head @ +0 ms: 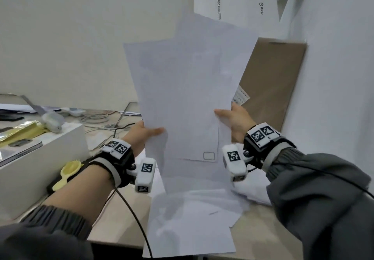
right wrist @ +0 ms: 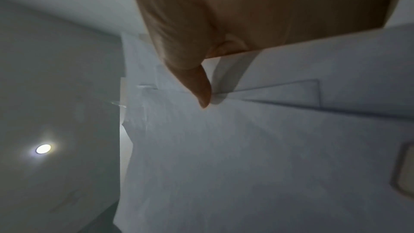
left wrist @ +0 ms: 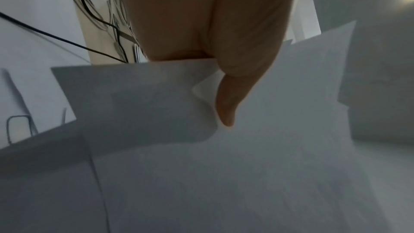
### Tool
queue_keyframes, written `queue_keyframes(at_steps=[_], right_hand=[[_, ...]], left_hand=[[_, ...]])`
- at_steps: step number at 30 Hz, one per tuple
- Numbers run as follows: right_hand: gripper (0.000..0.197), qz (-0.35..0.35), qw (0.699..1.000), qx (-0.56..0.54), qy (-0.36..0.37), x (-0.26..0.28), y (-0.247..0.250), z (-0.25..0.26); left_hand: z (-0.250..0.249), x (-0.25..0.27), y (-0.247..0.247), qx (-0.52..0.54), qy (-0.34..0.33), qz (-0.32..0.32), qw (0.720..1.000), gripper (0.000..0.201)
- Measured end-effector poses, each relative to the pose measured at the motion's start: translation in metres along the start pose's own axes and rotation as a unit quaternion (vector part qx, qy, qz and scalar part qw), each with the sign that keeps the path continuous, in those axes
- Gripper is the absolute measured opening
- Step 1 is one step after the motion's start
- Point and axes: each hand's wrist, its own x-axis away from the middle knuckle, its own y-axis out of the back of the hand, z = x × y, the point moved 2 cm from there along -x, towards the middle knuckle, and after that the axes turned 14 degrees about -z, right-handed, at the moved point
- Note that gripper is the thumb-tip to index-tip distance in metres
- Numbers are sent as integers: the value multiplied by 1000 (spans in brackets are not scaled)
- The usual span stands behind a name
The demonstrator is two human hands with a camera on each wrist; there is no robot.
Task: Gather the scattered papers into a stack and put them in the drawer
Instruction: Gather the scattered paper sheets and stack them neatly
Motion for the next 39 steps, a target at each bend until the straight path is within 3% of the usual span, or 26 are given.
queue_keyframes(at_steps=[5, 9, 13, 17, 19, 21, 22, 23, 27, 33, 36, 39], right_hand=[[39, -26, 999, -2, -33, 6, -7, -38], [11, -24, 999, 22, -27, 12, -12, -48], [29, -50, 999, 17, -3, 5, -11, -44], [22, -37, 999, 0, 31, -1, -4, -22], [40, -10, 999, -33, 31, -2, -1, -17], [84, -7, 999, -31, 4, -5, 3, -26], [93, -1, 1000, -26, -7, -4, 5, -31], [89, 10, 1000, -22, -16, -2, 6, -37], [35, 36, 999, -6, -37, 10, 7, -55], [31, -31, 999, -16, 4, 8, -3, -49], [29, -13, 1000, -16, 23, 8, -4, -44], [20, 35, 999, 8, -20, 18, -2, -71]], left_hand=[[20, 0, -5, 8, 27, -33, 999, 42], [31, 0, -9, 5, 37, -68, 997, 39], [23, -2, -16, 7, 14, -98, 995, 34], [3, -2, -17, 21, 3, -37, 999, 33], [3, 1, -14, 12, 12, 5, 1000, 34], [9, 6, -11, -2, 17, 30, 999, 38], [14, 8, -10, -9, 18, 39, 999, 42], [19, 9, -7, -15, 21, 46, 999, 46], [29, 11, -2, -22, 44, 49, 998, 62], [9, 14, -16, -2, 10, -24, 1000, 36], [10, 14, -12, -3, 16, 10, 1000, 42], [41, 19, -2, -28, 64, 21, 997, 56]])
